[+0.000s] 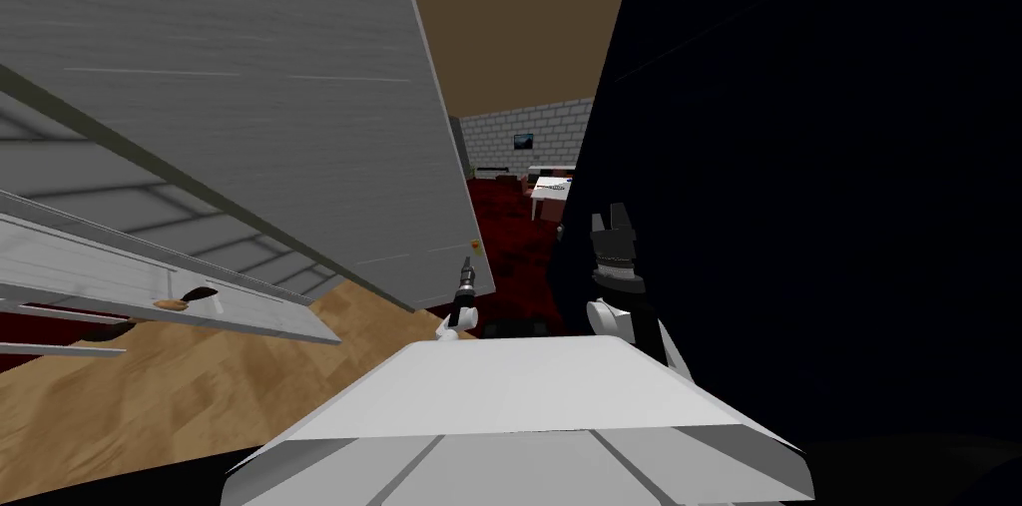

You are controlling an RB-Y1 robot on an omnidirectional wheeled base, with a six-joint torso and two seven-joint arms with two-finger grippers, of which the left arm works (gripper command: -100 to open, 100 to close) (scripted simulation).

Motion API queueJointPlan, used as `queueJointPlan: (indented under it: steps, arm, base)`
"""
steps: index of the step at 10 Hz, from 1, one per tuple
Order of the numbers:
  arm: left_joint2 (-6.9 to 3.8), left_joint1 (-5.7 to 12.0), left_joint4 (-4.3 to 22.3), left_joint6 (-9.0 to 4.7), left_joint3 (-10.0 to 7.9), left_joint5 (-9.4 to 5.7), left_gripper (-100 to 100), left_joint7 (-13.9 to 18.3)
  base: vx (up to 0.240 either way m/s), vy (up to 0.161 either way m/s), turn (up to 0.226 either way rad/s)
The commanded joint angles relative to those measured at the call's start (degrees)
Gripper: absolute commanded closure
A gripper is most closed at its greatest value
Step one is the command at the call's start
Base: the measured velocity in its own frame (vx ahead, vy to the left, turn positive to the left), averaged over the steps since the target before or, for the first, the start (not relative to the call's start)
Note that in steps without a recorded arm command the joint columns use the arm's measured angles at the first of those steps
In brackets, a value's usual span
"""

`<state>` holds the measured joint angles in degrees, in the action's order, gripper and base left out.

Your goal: Push the door open

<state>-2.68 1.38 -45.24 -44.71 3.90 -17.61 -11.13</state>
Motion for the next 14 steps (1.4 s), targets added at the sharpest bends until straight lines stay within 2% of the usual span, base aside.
queueJointPlan:
  steps: [1,3,6,7,8,13,14]
  arm:
    - [-0.21,-0.07,-0.1,-0.26,-0.05,-0.05,-100,-0.2]
    - [-0.15,-0.19,0.2,-0.94,-0.09,-0.14,-100,-0.4]
    - [0.74,-0.35,0.5,-1.87,-0.16,-0.26,-100,-0.6]
    - [0.46,-0.29,0.5,-1.67,-0.14,-0.24,-100,-0.5]
    - [0.46,-0.29,0.5,-1.67,-0.14,-0.24,100,-0.5]
    - [0.46,-0.29,0.5,-1.67,-0.14,-0.24,100,-0.5]
    - [0.02,-0.29,0.7,-1.44,-0.64,-0.09,100,-0.5]
  base:
    - [0.218,0.054,-0.015]
    - [0.248,0.036,-0.023]
    - [0.233,0.038,-0.023]
    - [0.085,0.013,0.004]
    - [-0.017,-0.004,0.001]
    - [-0.015,-0.002,-0.002]
    - [0.111,0.003,0.071]
